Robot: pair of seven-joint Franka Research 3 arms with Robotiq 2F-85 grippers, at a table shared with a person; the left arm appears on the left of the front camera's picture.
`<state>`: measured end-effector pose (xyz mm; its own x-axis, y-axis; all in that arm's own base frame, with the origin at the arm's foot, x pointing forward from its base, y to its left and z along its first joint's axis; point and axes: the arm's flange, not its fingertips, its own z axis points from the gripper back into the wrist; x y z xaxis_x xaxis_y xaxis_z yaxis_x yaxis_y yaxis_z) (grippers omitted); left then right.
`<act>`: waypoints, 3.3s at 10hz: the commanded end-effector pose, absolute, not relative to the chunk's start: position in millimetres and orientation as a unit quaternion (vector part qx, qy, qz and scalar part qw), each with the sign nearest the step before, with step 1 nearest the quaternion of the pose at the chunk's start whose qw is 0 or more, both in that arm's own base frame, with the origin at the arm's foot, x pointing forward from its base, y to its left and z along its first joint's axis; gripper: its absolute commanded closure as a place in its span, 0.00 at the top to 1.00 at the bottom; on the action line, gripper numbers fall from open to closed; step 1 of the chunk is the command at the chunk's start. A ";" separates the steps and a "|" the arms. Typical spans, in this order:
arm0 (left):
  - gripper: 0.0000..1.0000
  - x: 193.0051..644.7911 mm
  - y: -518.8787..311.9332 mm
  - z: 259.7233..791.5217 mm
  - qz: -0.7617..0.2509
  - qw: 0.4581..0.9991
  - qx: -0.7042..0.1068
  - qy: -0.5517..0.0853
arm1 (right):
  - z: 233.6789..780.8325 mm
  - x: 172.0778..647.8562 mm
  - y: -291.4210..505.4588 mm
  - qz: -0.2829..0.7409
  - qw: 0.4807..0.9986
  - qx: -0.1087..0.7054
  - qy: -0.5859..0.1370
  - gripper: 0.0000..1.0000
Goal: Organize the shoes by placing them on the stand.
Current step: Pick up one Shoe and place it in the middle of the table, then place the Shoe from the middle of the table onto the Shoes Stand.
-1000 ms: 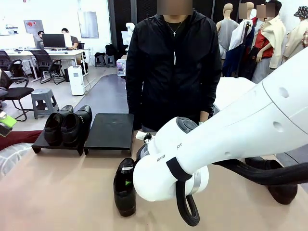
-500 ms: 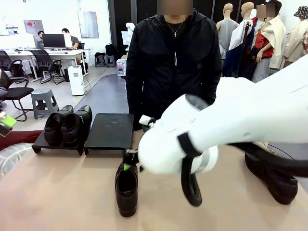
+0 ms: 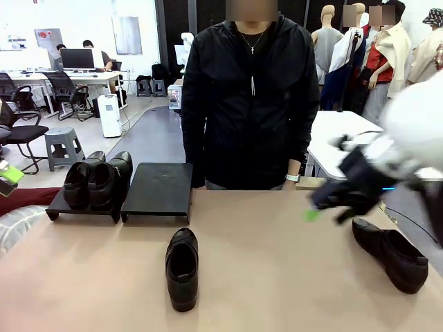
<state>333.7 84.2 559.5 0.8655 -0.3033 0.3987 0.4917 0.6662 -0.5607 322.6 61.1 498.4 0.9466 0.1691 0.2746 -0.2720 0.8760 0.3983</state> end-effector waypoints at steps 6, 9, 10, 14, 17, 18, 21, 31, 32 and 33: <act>1.00 332.8 83.7 562.0 -0.217 0.903 -0.348 -0.132 | 524.7 274.9 -108.4 0.057 0.938 0.314 -0.135 1.00; 1.00 332.8 83.7 562.0 -0.217 0.903 -0.348 -0.132 | 524.7 274.9 -108.4 0.057 0.938 0.314 -0.135 1.00; 1.00 332.8 83.7 562.0 -0.217 0.903 -0.348 -0.132 | 524.7 274.9 -108.4 0.057 0.938 0.314 -0.135 1.00; 1.00 332.8 83.7 562.0 -0.217 0.903 -0.348 -0.132 | 524.7 274.9 -108.4 0.057 0.938 0.314 -0.135 1.00; 1.00 332.8 83.7 562.0 -0.217 0.903 -0.348 -0.132 | 524.7 274.9 -108.4 0.057 0.938 0.314 -0.135 1.00; 1.00 332.8 83.7 562.0 -0.217 0.903 -0.348 -0.132 | 524.7 274.9 -108.4 0.057 0.938 0.314 -0.135 1.00; 1.00 332.8 83.7 562.0 -0.217 0.903 -0.348 -0.132 | 524.7 274.9 -108.4 0.057 0.938 0.314 -0.135 1.00; 1.00 230.7 -307.5 510.8 -0.135 0.979 -0.148 -0.027 | 524.7 274.9 -108.4 0.057 0.938 0.314 -0.135 1.00; 1.00 237.0 -297.5 526.1 -0.148 0.973 -0.175 -0.032 | 524.7 274.9 -108.4 0.057 0.938 0.314 -0.135 1.00; 1.00 209.6 -299.5 508.3 -0.142 0.983 -0.119 -0.015 | 524.7 274.9 -108.4 0.057 0.938 0.314 -0.135 1.00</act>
<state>222.3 -310.8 510.2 0.9547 -0.2840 0.0888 0.2975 0.9170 -0.2659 275.4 -105.5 524.7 0.9621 -0.0003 0.2727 -0.1618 0.8046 0.5714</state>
